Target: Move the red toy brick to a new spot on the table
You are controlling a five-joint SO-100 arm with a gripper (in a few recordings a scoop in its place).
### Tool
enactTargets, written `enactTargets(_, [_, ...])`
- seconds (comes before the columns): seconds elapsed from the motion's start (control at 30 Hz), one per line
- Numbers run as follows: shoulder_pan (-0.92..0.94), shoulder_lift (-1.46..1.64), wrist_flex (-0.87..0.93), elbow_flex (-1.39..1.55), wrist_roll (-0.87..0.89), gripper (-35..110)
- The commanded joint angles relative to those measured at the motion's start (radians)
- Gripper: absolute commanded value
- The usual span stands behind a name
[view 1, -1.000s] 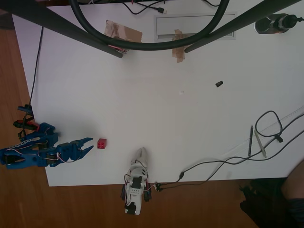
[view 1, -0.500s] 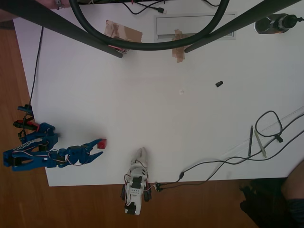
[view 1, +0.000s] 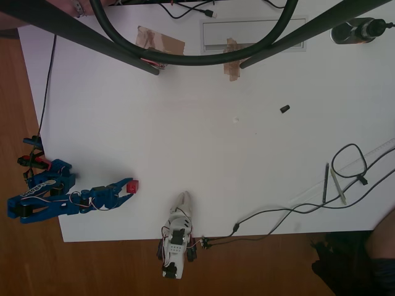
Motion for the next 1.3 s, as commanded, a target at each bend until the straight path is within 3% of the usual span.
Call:
enactTargets(0.0, [0.005, -0.003, -0.043, -0.002, 0.021, 24])
enactTargets(0.37, [-0.034, -0.021, -0.012, -0.055, 0.094, 1])
enactTargets(0.73, [-0.213, -0.127, 0.196, -0.468, 0.175, 0])
enactTargets(1.27, [-0.299, -0.476, 0.253, -0.937, 0.345, 0])
